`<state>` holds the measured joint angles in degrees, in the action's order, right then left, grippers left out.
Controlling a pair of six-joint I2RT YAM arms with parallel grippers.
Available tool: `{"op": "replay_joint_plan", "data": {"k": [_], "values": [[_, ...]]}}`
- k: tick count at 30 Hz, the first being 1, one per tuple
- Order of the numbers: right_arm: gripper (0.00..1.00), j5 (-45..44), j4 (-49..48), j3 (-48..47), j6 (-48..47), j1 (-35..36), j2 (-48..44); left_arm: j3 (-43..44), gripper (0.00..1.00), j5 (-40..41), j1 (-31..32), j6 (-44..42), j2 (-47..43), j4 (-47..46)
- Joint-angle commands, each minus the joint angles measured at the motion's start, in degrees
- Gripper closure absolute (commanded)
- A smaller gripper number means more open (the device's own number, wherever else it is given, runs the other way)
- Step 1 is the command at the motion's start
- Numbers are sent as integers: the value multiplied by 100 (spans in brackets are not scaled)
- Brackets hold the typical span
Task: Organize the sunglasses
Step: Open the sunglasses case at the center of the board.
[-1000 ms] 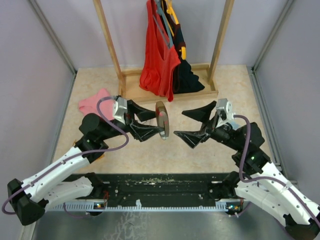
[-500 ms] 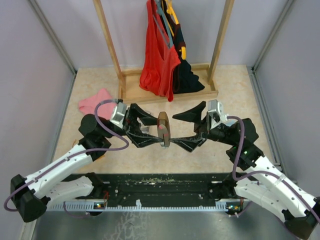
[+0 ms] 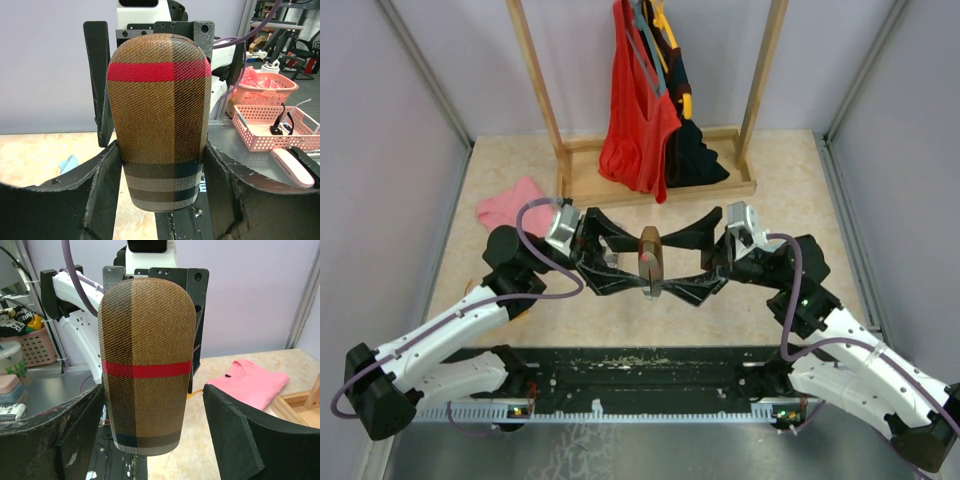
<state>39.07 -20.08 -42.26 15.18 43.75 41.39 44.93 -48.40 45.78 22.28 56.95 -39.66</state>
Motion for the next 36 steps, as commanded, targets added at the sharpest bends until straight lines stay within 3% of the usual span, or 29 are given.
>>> {"op": "replay_joint_plan", "data": {"k": [1, 10, 18, 29, 36], "values": [[22, 34, -166, -130, 43, 46, 11, 201, 100, -126, 9, 48, -47, -385], [29, 249, -178, -224, 177, 55, 192, 233, 100, -134, 17, 49, -27, -392], [65, 38, -43, -243, 150, 55, 177, 175, 100, -25, 11, -82, -111, -248], [97, -1698, 1064, -591, -81, 55, 295, 448, 100, 1320, 10, -1017, -476, 1399], [100, -2967, 1804, -985, -25, 55, 635, 747, 100, 2454, 25, -1404, -461, 2298]]}}
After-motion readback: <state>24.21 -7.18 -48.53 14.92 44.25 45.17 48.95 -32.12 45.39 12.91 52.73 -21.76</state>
